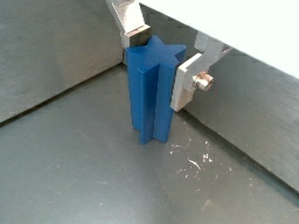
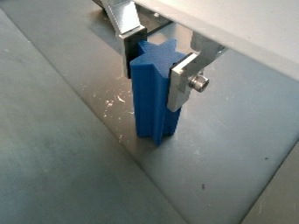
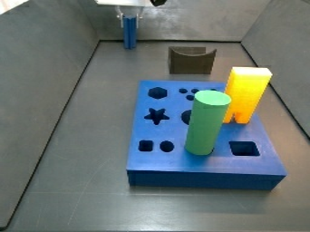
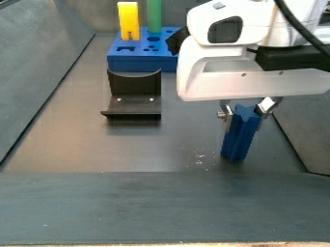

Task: Pick up the star object. Move up. Move to above the board. Insert the star object.
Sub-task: Pick up the star object.

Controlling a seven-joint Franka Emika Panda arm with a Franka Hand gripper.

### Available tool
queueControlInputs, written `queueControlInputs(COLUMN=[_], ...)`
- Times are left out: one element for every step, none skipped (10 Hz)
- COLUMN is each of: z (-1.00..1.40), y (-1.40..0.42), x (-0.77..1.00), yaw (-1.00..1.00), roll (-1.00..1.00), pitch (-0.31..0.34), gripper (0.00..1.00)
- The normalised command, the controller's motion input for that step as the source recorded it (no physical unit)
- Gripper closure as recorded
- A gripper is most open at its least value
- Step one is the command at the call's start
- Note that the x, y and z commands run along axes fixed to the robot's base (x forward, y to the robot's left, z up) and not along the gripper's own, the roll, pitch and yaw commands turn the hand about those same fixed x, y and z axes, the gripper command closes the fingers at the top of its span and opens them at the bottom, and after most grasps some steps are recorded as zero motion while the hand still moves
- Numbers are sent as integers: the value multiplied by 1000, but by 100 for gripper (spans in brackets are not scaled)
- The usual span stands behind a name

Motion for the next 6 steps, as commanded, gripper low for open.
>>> queueControlInputs(z=[0,0,0,0,0,0], y=[0,0,0,0,0,0], x=[0,0,0,0,0,0], yaw=[0,0,0,0,0,0], roll=[0,0,0,0,0,0], pitch=[0,0,0,0,0,0], gripper=[100,100,100,100,100,100])
